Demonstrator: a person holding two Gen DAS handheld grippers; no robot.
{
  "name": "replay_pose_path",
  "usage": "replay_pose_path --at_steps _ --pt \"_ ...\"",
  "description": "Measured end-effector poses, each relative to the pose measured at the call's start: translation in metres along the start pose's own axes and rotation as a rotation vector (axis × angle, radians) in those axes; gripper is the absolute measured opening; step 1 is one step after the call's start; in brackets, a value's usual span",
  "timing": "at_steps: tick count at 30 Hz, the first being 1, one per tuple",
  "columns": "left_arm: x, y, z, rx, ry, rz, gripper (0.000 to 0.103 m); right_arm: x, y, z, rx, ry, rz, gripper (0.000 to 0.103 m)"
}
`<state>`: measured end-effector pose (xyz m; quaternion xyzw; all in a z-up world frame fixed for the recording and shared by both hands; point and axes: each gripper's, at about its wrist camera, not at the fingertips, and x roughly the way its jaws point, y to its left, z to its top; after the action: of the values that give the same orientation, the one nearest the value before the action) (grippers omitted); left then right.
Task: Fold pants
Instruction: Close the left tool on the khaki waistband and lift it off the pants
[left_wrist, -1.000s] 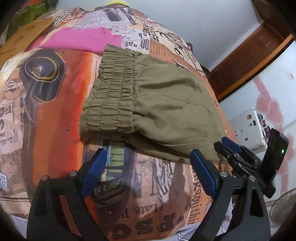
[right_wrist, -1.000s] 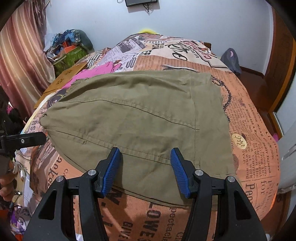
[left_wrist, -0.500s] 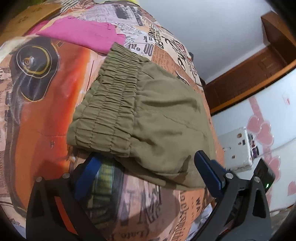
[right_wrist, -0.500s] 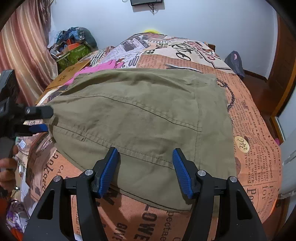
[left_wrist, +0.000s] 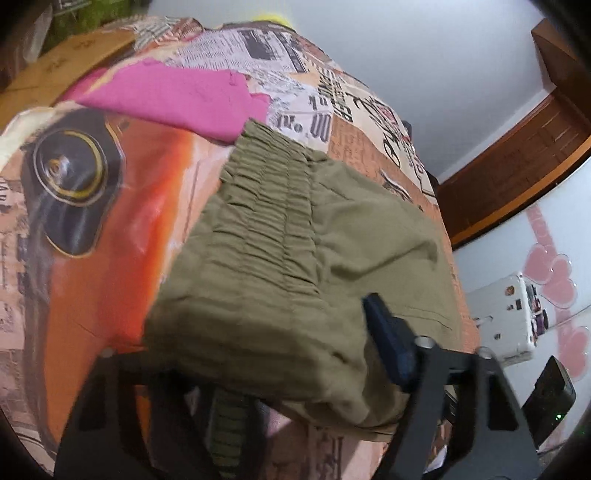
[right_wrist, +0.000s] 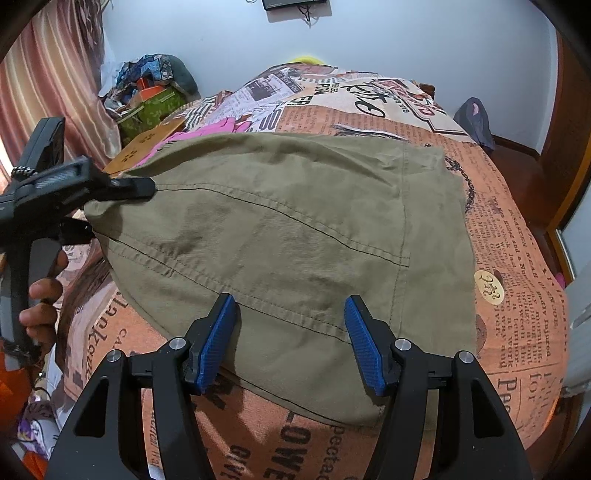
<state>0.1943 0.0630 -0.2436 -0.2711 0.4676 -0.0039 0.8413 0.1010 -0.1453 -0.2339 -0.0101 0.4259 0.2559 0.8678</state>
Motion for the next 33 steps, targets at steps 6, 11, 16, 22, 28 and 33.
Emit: replay_pose_path --at_steps 6,11,16,22,28,33 --pt "-0.009 -0.002 -0.002 0.046 -0.047 0.016 0.047 0.000 -0.002 0.000 0.010 0.002 0.005 0.059" --pt "-0.024 -0.022 -0.007 0.177 -0.131 0.101 0.040 -0.002 -0.003 0.001 0.016 0.008 0.006 0.060" --pt "-0.046 -0.035 -0.013 0.265 -0.209 0.171 0.035 -0.004 -0.004 0.007 0.022 0.027 0.014 0.060" --pt "-0.071 -0.025 -0.016 0.289 -0.255 0.208 0.033 -0.017 0.012 0.041 -0.020 -0.028 0.047 0.060" --pt "-0.094 -0.015 -0.025 0.318 -0.296 0.242 0.033 -0.003 0.054 0.089 -0.119 -0.074 0.065 0.060" --pt "-0.105 -0.012 -0.029 0.330 -0.315 0.243 0.032 0.036 0.086 0.114 -0.173 0.001 0.110 0.060"
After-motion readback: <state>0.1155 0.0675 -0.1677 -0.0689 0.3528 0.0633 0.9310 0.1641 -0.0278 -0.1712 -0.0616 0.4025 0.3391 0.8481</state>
